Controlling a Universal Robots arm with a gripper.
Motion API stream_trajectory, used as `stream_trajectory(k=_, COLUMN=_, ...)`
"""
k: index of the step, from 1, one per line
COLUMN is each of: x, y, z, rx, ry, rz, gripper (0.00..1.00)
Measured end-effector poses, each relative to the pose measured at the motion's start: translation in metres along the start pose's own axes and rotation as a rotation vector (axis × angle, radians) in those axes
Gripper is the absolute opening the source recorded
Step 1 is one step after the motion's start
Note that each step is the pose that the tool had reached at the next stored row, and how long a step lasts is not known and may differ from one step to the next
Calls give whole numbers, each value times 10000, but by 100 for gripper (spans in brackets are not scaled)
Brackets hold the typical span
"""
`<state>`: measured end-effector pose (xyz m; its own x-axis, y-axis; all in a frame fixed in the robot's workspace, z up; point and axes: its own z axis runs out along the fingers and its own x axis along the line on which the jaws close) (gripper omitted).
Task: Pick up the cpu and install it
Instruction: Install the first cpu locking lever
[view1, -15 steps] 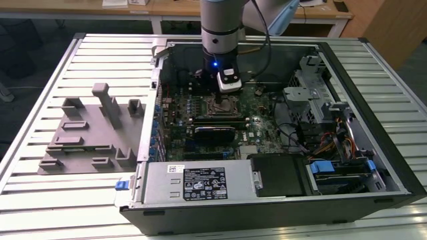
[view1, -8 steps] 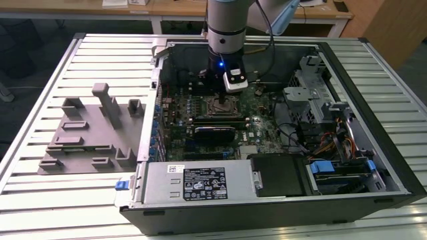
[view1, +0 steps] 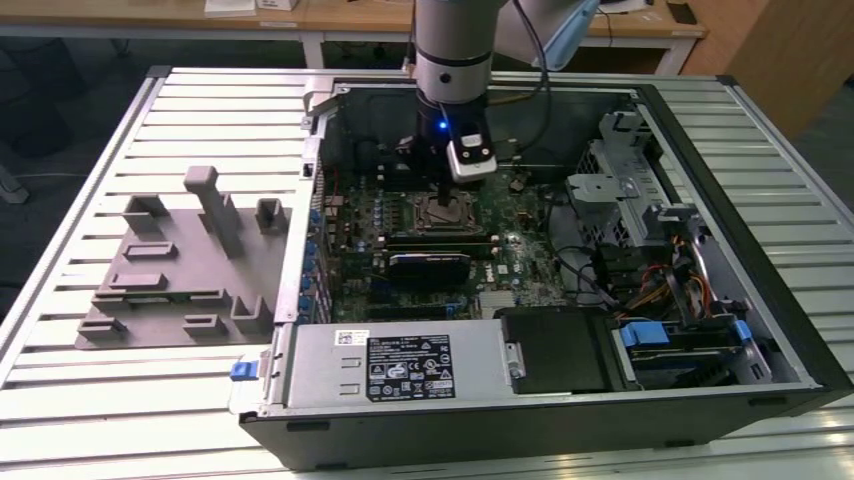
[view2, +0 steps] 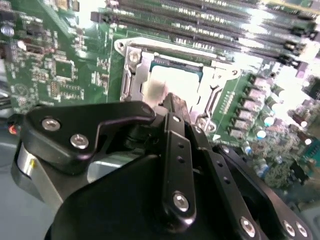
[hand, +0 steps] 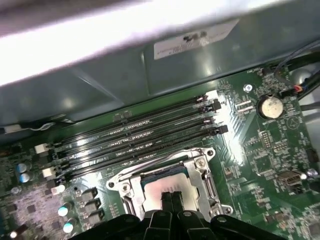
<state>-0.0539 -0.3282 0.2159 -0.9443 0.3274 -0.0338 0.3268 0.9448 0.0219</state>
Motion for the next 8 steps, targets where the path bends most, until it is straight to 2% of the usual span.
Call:
stream_trajectory(k=4, x=-4, y=3, z=-121, rx=-1, ry=-1, rz=1, gripper=11)
stream_trajectory(k=8, x=-7, y=4, z=-197, rx=0, ry=0, rz=1, gripper=11)
